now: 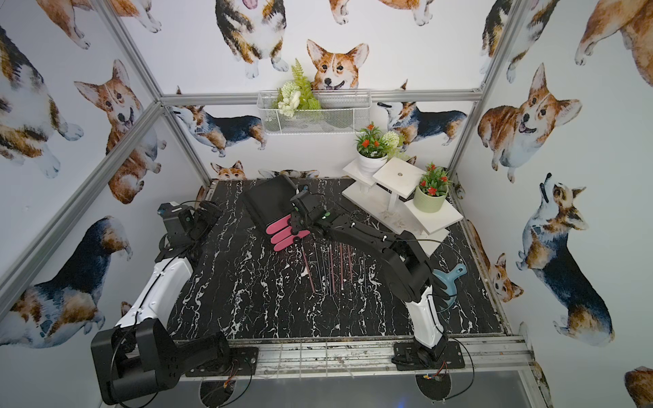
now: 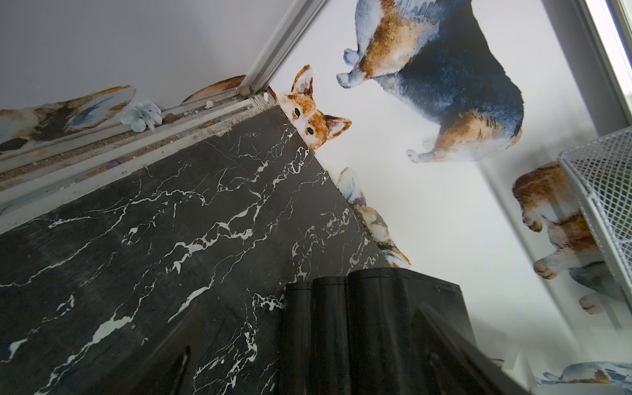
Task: Please place the pencils in the drawer according to their color
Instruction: Close the drawer in the storage box.
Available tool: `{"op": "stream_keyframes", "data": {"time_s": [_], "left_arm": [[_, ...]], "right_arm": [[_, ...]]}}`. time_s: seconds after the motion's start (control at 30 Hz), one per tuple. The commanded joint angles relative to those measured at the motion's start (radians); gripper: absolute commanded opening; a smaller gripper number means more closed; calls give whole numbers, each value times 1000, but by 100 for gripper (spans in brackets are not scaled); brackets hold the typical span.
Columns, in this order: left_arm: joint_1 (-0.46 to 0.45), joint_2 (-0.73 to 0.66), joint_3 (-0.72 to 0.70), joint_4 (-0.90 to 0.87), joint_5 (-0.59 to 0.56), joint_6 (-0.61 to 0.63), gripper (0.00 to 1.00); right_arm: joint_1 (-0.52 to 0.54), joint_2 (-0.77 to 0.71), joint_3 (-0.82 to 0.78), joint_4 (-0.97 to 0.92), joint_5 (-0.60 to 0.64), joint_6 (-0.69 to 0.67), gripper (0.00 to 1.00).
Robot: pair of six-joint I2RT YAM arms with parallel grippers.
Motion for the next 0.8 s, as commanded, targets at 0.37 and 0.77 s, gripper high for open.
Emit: {"op": "stream_keyframes", "data": {"time_s": [0.37, 0.77], "left_arm": [[1, 2, 10, 12, 4, 3, 100], [1, 3, 12, 3, 1, 10, 100]], "right_arm": [[-14, -8, -67, 117, -65, 101, 25], [-30, -160, -477, 540, -199, 126, 40]]}}
